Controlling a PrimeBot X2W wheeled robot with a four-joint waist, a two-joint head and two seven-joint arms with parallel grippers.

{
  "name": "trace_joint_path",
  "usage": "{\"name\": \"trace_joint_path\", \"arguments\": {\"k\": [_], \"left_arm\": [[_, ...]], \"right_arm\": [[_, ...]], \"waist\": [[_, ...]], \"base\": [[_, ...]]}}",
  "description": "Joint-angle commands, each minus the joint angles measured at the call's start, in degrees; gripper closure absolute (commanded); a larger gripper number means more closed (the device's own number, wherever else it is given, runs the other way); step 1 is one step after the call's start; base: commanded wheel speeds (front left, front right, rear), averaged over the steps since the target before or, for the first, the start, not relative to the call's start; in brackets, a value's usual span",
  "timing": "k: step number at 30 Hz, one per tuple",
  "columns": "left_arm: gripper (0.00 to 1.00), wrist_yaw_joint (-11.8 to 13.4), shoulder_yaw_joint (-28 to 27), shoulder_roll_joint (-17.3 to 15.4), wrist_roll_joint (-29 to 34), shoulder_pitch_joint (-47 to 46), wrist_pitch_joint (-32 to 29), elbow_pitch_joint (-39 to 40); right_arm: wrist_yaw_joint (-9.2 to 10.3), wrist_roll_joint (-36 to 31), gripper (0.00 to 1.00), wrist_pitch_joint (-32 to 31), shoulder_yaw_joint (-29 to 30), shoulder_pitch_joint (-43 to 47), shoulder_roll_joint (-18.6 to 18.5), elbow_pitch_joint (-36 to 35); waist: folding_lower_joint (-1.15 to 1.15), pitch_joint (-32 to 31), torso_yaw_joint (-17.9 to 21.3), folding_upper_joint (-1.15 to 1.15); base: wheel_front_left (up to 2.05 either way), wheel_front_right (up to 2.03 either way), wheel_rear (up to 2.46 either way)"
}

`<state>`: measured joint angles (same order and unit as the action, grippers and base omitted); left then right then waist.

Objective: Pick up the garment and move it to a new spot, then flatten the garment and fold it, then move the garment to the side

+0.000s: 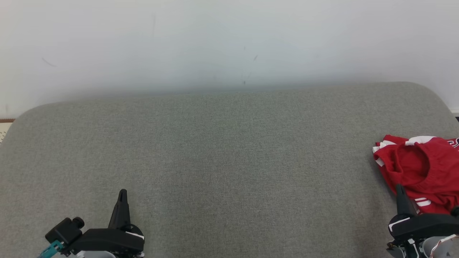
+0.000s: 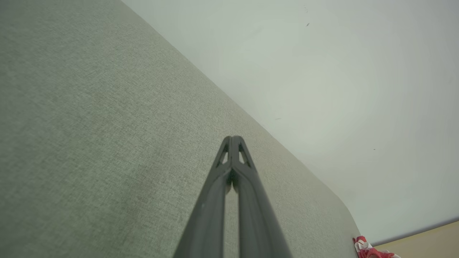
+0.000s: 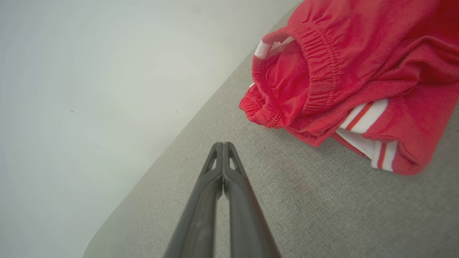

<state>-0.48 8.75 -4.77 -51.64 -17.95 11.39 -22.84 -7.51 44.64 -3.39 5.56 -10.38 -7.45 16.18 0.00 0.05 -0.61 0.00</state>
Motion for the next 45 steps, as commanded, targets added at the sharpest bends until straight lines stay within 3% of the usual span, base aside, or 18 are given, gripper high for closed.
{"name": "trace_joint_path", "arguments": {"k": [1,20,45], "left_arm": [[1.00,-0.5,0.2,-0.1,-1.7,-2.0,-0.2,0.0],[1.00,-2.6,2.0,0.5,-16.6,-6.5,-1.3,-5.2],[1.00,-4.6,3.7,1.1,-31.2,-10.7,-2.5,-10.2]], "right_arm": [[0.01,1.5,1.00,-0.3,0.6,-1.7,-0.6,0.0],[0.01,15.1,1.00,-3.9,5.3,-6.8,-1.1,6.3],[0.00,28.4,1.00,-7.4,9.8,-11.7,-1.5,12.5]], "waist": [[0.00,0.0,0.0,0.00],[0.00,0.4,0.2,0.00],[0.00,0.9,0.4,0.00]], "base": [[0.00,0.00,0.00],[0.00,0.00,0.00],[0.00,0.00,0.00]]}}
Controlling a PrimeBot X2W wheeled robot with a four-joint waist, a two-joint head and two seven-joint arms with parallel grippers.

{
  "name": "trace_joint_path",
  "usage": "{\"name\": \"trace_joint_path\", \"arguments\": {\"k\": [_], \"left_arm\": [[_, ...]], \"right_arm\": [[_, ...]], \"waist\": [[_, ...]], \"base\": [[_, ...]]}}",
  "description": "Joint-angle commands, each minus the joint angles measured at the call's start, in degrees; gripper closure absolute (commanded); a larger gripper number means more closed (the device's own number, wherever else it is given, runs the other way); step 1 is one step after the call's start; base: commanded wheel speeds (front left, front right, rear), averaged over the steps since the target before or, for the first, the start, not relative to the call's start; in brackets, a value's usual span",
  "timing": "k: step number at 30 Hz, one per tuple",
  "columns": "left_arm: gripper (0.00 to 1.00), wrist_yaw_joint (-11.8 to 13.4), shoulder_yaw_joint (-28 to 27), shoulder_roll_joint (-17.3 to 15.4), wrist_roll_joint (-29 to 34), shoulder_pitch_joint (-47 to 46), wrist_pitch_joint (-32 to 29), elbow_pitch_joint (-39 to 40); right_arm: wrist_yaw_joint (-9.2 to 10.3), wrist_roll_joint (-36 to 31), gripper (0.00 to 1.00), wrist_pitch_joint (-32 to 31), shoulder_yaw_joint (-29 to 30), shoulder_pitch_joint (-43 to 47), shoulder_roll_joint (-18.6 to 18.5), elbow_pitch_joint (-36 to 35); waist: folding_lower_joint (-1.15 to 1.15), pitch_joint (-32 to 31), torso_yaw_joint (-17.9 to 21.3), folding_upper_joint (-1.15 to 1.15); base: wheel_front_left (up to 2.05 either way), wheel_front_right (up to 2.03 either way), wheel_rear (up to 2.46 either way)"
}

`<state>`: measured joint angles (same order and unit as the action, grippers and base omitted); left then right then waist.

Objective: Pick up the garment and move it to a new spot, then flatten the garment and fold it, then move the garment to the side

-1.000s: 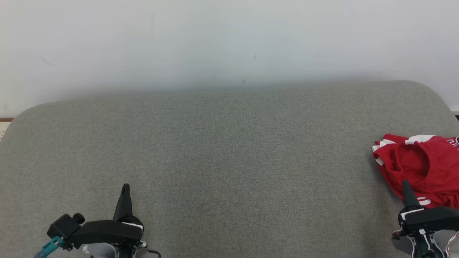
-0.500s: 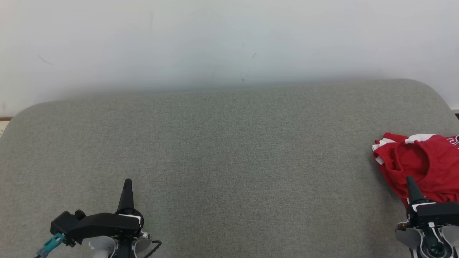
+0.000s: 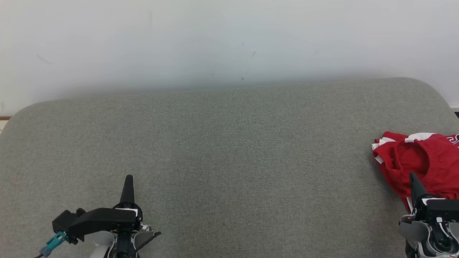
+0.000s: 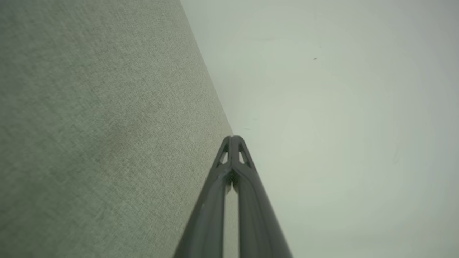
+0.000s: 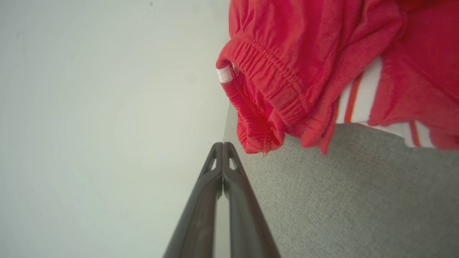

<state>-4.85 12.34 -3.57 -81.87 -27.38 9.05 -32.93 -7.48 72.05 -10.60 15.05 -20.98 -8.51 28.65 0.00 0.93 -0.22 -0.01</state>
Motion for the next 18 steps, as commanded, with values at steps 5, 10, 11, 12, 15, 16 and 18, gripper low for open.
{"name": "trace_joint_path", "arguments": {"k": [5,10,11,12,15,16,18], "left_arm": [[1.00,-0.7,0.5,0.0,-3.7,-2.1,-0.4,-1.1],[1.00,-1.0,0.8,0.1,-6.3,-2.8,-0.6,-1.9],[1.00,-1.1,0.8,0.2,-6.8,-2.9,-0.6,-2.1],[1.00,-1.2,0.9,0.2,-7.3,-3.1,-0.7,-2.3],[1.00,-1.3,1.1,0.2,-8.7,-3.5,-0.8,-2.9],[1.00,-1.4,1.1,0.2,-9.2,-3.7,-0.8,-3.0],[1.00,-1.6,1.2,0.3,-10.2,-3.9,-0.9,-3.3]], "right_arm": [[-0.03,3.4,1.00,-0.9,1.2,-1.9,-0.5,1.2],[-0.03,5.7,1.00,-1.5,1.9,-2.8,-0.6,2.3],[-0.03,6.2,1.00,-1.6,2.1,-3.0,-0.6,2.6],[-0.03,6.6,1.00,-1.7,2.3,-3.2,-0.7,2.8],[-0.03,8.1,1.00,-2.1,2.7,-3.7,-0.7,3.3],[-0.03,8.5,1.00,-2.2,2.9,-3.8,-0.7,3.6],[-0.03,9.3,1.00,-2.5,3.2,-4.1,-0.7,4.0]], "waist": [[0.00,0.1,0.0,0.01],[0.00,0.2,0.1,0.01],[0.00,0.2,0.1,0.01],[0.00,0.2,0.1,0.01],[0.00,0.3,0.1,0.01],[0.00,0.3,0.1,0.01],[0.00,0.4,0.2,0.01]], "base": [[0.00,0.00,0.00],[0.00,0.00,0.00],[0.00,0.00,0.00],[0.00,0.00,0.00],[0.00,0.00,0.00],[0.00,0.00,0.00],[0.00,0.00,0.00]]}}
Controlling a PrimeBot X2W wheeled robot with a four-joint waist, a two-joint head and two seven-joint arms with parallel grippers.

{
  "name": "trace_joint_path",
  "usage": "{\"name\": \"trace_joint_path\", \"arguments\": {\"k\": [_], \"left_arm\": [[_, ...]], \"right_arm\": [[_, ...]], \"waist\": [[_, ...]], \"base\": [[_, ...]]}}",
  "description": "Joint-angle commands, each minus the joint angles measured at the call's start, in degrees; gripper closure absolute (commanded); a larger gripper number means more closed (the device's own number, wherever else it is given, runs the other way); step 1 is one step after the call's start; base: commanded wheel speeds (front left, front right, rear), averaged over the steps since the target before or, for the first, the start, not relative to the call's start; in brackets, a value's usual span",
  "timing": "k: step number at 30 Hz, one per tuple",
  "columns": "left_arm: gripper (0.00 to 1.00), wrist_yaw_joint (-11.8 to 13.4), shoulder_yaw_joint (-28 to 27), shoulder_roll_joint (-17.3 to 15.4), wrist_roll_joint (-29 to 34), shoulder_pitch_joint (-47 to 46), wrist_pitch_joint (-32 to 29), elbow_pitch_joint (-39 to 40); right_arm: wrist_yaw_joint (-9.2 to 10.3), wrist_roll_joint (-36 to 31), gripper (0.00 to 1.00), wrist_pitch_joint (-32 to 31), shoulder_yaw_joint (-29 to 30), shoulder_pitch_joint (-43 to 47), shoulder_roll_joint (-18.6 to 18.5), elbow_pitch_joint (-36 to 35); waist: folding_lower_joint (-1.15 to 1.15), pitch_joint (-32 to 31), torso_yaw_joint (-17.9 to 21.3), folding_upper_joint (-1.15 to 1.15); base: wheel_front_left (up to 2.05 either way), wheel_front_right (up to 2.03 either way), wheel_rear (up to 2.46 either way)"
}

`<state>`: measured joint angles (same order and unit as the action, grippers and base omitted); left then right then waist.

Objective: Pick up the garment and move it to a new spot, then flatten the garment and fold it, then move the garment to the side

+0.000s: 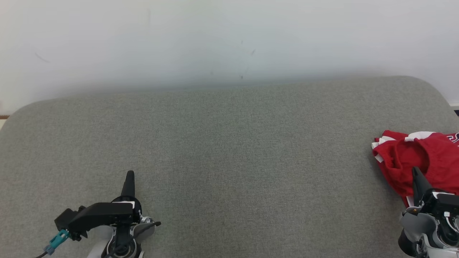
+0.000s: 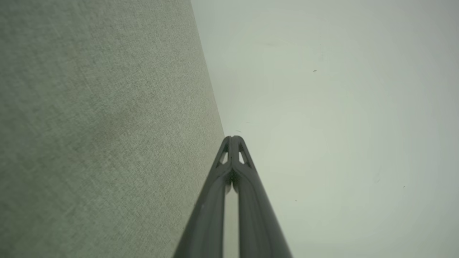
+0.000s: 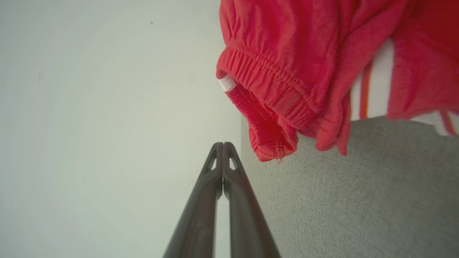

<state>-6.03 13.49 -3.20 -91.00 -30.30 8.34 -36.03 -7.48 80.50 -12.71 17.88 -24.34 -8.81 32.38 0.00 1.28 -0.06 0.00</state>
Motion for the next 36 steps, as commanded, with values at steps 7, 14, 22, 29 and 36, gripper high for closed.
{"name": "trace_joint_path", "arguments": {"k": [7,14,22,29,36], "left_arm": [[1.00,-0.8,0.5,0.1,-4.3,-2.0,-0.5,-1.4],[1.00,-1.2,0.9,0.2,-7.3,-2.8,-0.7,-2.4],[1.00,-1.6,1.2,0.3,-10.2,-3.6,-1.0,-3.5],[1.00,-1.6,1.2,0.3,-10.3,-3.6,-1.0,-3.5],[1.00,-1.6,1.2,0.3,-10.3,-3.6,-1.0,-3.5]], "right_arm": [[-0.02,3.9,1.00,-1.1,1.3,-1.8,-0.5,1.6],[-0.02,6.7,1.00,-1.9,2.3,-2.8,-0.6,3.0],[-0.02,9.3,1.00,-2.6,3.2,-3.7,-0.7,4.2],[-0.02,9.4,1.00,-2.6,3.1,-3.8,-0.7,4.2],[-0.02,9.4,1.00,-2.5,3.1,-3.8,-0.7,4.2]], "waist": [[0.00,0.1,0.1,0.00],[0.00,0.3,0.1,0.00],[0.00,0.4,0.2,0.00],[0.00,0.4,0.2,0.00],[0.00,0.4,0.2,0.00]], "base": [[0.00,0.00,0.00],[0.00,0.00,0.00],[0.00,0.00,0.00],[0.00,0.00,0.00],[0.00,0.00,0.00]]}}
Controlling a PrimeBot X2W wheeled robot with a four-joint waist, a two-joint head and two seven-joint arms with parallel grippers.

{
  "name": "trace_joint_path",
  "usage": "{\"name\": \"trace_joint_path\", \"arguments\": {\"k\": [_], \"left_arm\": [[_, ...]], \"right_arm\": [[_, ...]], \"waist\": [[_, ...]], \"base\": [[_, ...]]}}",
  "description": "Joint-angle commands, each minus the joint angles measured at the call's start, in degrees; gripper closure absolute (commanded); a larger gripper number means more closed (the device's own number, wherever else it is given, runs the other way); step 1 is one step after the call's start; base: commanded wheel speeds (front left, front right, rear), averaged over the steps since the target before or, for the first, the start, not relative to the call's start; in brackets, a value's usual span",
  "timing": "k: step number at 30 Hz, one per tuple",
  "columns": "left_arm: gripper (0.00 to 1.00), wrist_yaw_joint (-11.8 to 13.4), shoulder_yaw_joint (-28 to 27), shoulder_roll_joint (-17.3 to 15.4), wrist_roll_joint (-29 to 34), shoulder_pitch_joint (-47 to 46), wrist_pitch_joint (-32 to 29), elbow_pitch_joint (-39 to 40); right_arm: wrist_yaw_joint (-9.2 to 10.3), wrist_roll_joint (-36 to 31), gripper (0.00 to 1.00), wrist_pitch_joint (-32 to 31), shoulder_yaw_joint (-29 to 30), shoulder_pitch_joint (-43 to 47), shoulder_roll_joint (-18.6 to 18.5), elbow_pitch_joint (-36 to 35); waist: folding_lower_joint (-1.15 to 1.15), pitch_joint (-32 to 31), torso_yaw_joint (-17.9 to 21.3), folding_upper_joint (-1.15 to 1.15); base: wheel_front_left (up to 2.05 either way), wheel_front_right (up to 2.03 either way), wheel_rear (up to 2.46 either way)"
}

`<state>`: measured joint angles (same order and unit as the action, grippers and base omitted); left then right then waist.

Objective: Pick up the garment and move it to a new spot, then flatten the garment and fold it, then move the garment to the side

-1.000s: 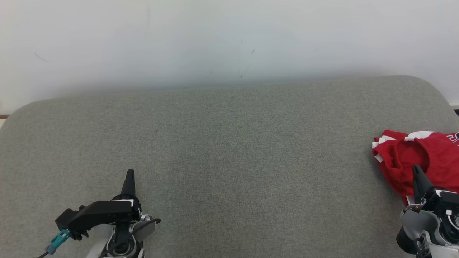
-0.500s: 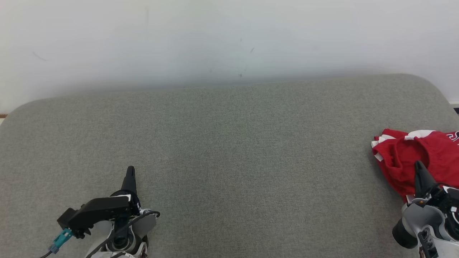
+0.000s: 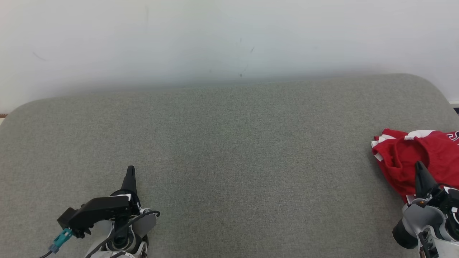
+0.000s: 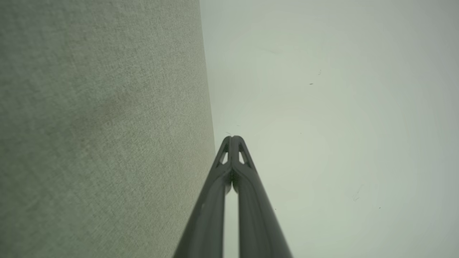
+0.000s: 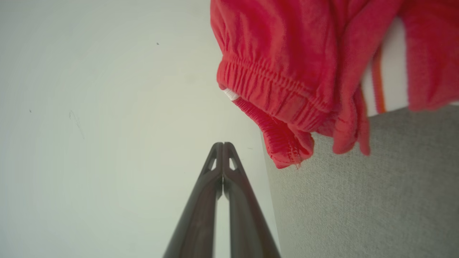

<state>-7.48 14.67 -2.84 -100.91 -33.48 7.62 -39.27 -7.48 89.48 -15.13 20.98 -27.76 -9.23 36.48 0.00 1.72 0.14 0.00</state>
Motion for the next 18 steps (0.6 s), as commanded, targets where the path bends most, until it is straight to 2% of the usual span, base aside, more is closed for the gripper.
{"name": "trace_joint_path", "arguments": {"k": [1,18], "left_arm": [[1.00,-0.2,0.0,0.0,-0.4,-0.4,-0.3,-0.3],[1.00,-0.2,0.0,0.0,-0.4,-0.4,-0.3,-0.3]], "right_arm": [[-0.02,0.4,1.00,-0.1,0.0,-0.4,-0.2,0.1],[-0.02,0.4,1.00,-0.1,0.0,-0.4,-0.3,0.1]], "waist": [[0.00,0.0,0.0,0.00],[0.00,0.0,0.0,0.00]], "base": [[0.00,0.00,0.00],[0.00,0.00,0.00]]}}
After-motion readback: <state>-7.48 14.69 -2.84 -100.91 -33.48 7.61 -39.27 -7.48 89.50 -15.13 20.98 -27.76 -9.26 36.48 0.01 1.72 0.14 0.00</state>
